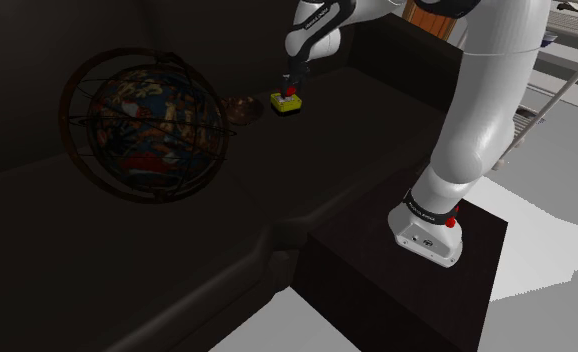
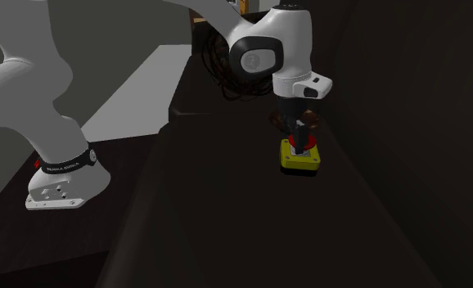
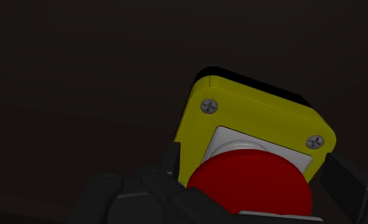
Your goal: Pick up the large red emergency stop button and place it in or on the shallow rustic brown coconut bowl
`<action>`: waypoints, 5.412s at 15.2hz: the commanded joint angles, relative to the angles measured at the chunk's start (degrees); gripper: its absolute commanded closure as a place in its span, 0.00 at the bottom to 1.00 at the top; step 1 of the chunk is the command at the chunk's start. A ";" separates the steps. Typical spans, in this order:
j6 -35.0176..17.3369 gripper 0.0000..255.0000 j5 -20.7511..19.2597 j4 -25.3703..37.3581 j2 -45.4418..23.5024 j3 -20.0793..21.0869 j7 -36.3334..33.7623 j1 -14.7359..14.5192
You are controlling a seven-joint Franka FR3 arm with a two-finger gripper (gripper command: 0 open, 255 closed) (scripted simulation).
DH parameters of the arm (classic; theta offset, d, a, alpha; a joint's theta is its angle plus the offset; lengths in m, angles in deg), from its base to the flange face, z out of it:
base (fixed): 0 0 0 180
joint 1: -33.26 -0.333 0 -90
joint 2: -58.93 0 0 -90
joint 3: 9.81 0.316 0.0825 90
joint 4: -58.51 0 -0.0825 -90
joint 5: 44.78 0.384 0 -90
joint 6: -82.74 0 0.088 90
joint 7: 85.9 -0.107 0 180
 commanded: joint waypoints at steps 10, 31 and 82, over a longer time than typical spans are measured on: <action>-0.14 1.00 0.03 0.18 -0.29 0.02 0.00 0.00; 9.76 1.00 -0.93 3.76 6.05 -0.38 -0.68 -0.27; 12.25 1.00 -6.81 18.77 -6.85 4.86 -21.60 -12.65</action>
